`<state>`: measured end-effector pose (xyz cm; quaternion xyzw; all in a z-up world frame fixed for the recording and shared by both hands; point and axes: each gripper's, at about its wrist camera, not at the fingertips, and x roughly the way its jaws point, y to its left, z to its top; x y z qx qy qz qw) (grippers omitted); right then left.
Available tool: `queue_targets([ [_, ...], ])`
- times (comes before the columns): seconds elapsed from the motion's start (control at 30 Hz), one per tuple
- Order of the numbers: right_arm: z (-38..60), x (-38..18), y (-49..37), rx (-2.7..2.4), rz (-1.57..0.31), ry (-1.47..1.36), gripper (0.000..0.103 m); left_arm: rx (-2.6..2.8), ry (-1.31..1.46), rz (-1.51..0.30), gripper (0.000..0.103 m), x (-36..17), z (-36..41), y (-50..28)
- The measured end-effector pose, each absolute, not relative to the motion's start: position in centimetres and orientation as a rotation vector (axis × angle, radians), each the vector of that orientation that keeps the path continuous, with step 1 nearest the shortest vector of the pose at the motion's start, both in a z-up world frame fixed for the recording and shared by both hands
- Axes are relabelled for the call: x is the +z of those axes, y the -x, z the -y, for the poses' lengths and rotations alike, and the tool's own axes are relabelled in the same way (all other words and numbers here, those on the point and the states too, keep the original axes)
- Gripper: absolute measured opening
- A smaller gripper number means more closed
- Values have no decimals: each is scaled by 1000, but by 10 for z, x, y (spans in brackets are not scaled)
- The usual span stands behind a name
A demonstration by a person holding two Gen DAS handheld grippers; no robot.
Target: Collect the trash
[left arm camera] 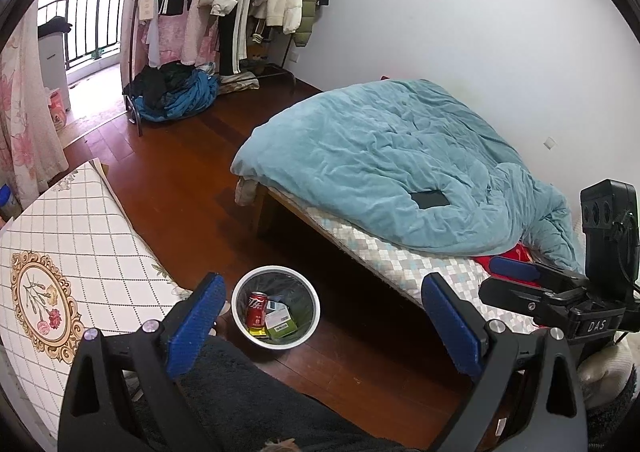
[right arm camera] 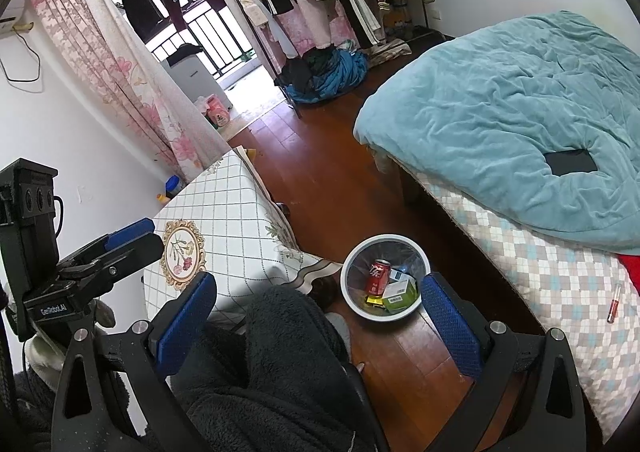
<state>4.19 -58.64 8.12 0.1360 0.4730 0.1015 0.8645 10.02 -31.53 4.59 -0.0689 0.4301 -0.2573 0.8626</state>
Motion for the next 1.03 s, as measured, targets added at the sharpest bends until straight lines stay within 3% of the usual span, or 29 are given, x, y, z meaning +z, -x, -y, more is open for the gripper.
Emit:
queue_targets([
  [1.03,587,81,-36,204,-990,-286,103,-585,153,-911,100,45,311,-99],
])
